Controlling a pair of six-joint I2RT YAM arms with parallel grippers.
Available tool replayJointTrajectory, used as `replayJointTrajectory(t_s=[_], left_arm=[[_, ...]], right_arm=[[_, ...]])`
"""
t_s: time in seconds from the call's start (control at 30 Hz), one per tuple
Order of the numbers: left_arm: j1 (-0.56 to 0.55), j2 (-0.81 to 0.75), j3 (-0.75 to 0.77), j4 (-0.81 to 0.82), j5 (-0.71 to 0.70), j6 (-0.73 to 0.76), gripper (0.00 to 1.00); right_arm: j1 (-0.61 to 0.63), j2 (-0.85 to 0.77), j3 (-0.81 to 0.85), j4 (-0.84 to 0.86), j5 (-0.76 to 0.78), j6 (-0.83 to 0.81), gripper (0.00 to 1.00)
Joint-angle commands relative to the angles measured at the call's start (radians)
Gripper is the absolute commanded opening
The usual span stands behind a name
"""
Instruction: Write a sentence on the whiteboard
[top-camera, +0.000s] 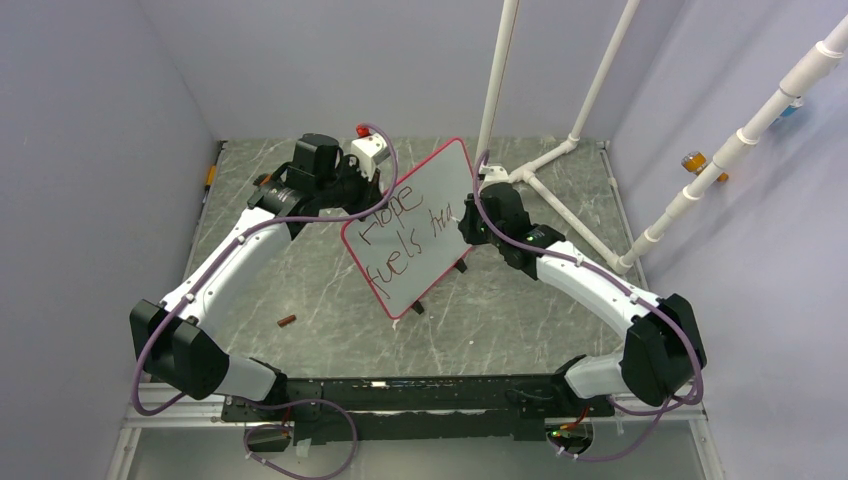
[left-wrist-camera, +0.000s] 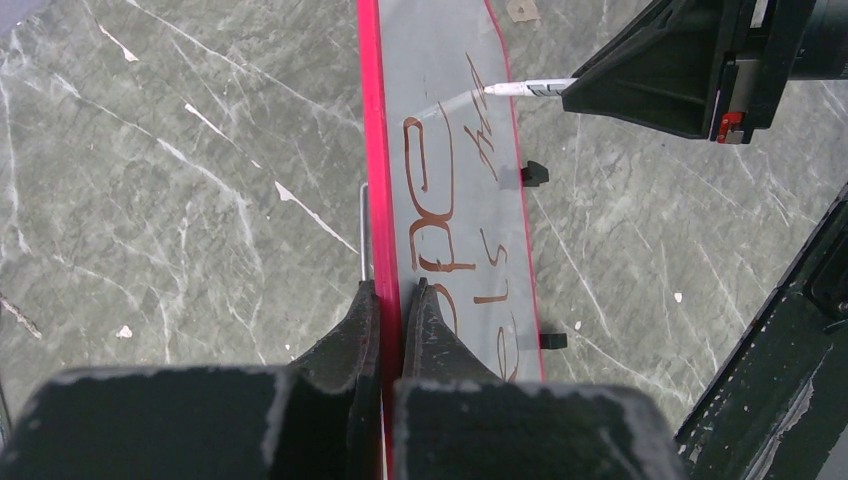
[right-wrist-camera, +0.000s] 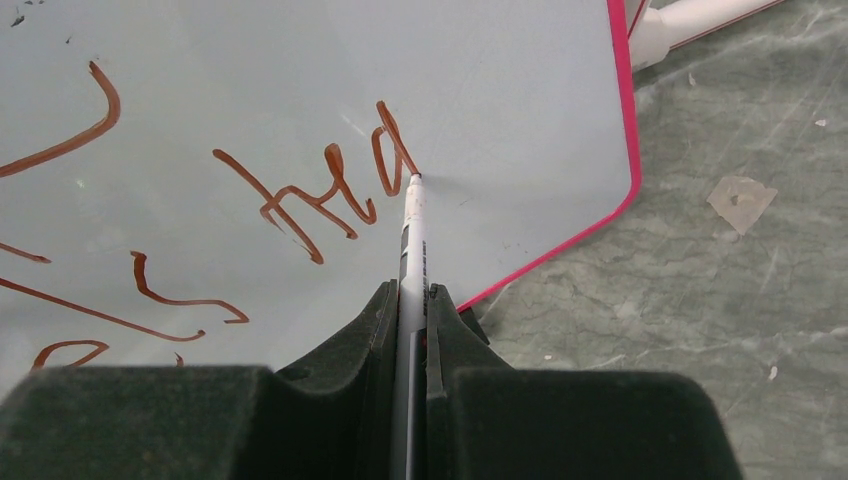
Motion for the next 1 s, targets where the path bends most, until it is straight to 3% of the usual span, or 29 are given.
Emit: replayJointTrajectory(t_s=[0.0,0.47,0.97], left_arm=[[-0.01,-0.008,-0.009,-0.022,-0.027,0.1,0.0],[-0.009,-0.009,-0.008,-0.024,-0.025,0.1,0.0],[-0.009,-0.008,-0.012,-0.025,-0.026,0.102,0.0]], right_arm=[[0.002,-0.02,0.018,0.002,0.033,0.002,0.0],[0.003,-0.049,0.114,-0.027,0.08,-0.026,0.0],[-0.005,0.042,0.147,0.01,0.065,-0.009,0.0]])
